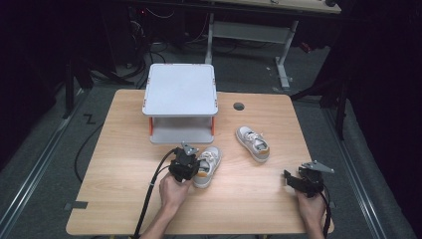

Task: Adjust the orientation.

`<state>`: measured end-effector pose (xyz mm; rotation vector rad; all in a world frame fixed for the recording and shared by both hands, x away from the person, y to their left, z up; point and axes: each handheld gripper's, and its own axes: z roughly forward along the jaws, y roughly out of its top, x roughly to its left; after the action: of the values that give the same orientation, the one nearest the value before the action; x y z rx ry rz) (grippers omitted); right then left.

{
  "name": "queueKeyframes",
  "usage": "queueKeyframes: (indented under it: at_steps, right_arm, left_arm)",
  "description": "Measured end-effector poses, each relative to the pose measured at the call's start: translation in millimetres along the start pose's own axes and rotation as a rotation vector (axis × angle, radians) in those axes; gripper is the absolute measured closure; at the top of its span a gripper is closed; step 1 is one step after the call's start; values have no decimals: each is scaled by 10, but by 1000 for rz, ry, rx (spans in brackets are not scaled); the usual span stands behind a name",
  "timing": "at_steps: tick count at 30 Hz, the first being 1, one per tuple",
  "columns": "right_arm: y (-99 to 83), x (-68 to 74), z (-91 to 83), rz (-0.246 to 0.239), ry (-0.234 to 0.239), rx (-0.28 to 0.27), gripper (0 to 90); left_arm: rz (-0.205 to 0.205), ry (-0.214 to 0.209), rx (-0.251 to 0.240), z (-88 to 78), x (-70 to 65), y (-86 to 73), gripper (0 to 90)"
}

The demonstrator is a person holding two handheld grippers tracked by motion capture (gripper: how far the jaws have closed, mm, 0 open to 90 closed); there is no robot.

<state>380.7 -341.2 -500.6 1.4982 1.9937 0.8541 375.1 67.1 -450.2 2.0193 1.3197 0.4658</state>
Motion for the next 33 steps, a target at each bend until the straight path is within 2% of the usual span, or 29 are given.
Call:
queueKeyframes:
  at_steps: [3,5,12,16,19,22,24,27,28,29,33]
  right_arm:
    - [0,0,0,0,0,0,364]
    - [0,0,0,0,0,0,364]
    - [0,2,0,1,-1,0,364]
    - [0,2,0,2,-1,0,364]
    - [0,3,0,2,-2,1,364]
    - [0,3,0,2,-1,1,364]
    - [0,3,0,2,-1,1,364]
    - [0,3,0,2,-1,1,363]
    - [0,3,-1,2,-1,1,363]
    - [0,3,-1,2,-1,1,363]
    - [0,3,0,1,-1,1,361]
  left_arm:
    - [9,-2,24,4,-38,27,818]
    - [19,-19,30,4,-66,31,804]
    - [6,-60,43,2,-116,28,775]
    - [2,-64,38,1,-129,1,768]
    - [-10,-83,35,2,-105,-5,761]
    - [-3,-81,25,-3,-98,-23,749]
    - [-6,-99,15,-3,-85,-40,734]
    - [-28,-108,3,-6,-70,-58,650]
    - [-32,-113,-9,-22,-49,-59,587]
    - [-32,-113,-9,-22,-49,-59,560]
    - [-46,-133,-48,-105,11,-52,500]
